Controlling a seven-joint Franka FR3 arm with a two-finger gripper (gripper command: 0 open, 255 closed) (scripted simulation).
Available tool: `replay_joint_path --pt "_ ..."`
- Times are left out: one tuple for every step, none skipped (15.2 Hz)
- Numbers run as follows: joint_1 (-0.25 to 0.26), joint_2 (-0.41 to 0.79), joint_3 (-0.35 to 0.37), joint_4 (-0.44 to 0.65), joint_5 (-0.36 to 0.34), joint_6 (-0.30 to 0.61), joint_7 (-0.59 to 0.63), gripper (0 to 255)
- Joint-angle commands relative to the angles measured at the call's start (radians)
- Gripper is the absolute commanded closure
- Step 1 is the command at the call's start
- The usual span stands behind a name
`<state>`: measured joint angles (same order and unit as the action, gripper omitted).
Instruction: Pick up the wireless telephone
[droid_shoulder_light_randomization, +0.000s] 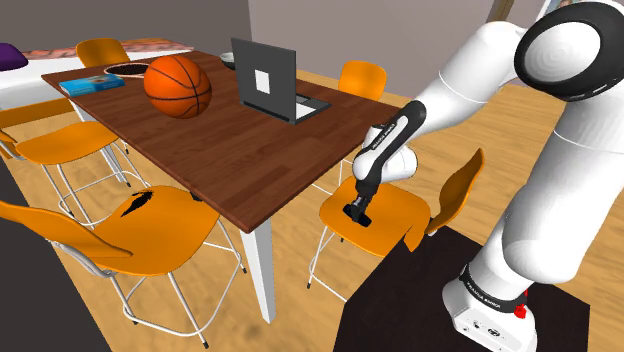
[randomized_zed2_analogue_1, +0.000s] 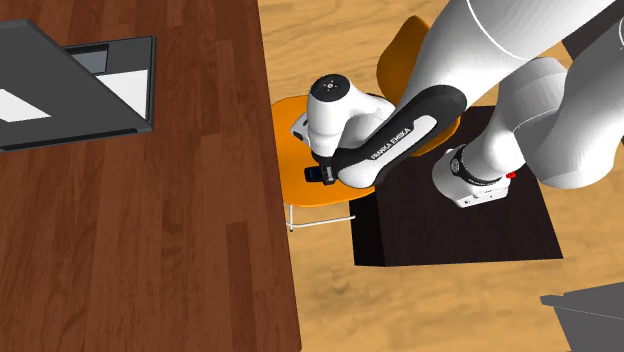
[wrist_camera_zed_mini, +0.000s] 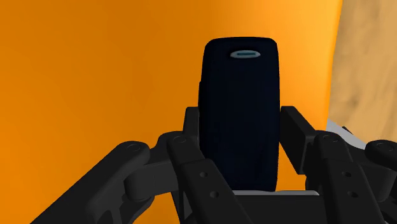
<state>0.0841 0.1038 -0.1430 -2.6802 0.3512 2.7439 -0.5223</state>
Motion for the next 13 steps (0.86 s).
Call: replay_joint_path --pt "0.003 -0.034 -0.01 -0.005 -0.033 -0.026 0.026 255" --pt "0.003 -0.051 -0.014 -0.007 -0.049 -0.041 0.039 255" --pt "0.003 -0.068 -0.017 -0.008 -0.064 -0.055 0.052 255" --pt "0.003 -0.085 -0.02 -0.009 -0.079 -0.07 0.064 255" --pt "0.002 -0.101 -0.022 -0.01 -0.093 -0.085 0.075 255" --pt "0.0 -0.118 -0.023 -0.01 -0.106 -0.1 0.086 255" --pt "-0.001 -0.134 -0.024 -0.01 -0.119 -0.115 0.096 255" --pt "-0.003 -0.15 -0.025 -0.01 -0.131 -0.131 0.106 255" --pt "-0.005 -0.165 -0.025 -0.009 -0.142 -0.146 0.115 255" --pt "-0.007 -0.181 -0.025 -0.008 -0.152 -0.162 0.124 255" --pt "-0.009 -0.196 -0.025 -0.007 -0.162 -0.178 0.132 255" --pt "-0.01 -0.198 -0.024 -0.006 -0.163 -0.18 0.134 255" --pt "-0.01 -0.198 -0.024 -0.007 -0.163 -0.18 0.134 255"
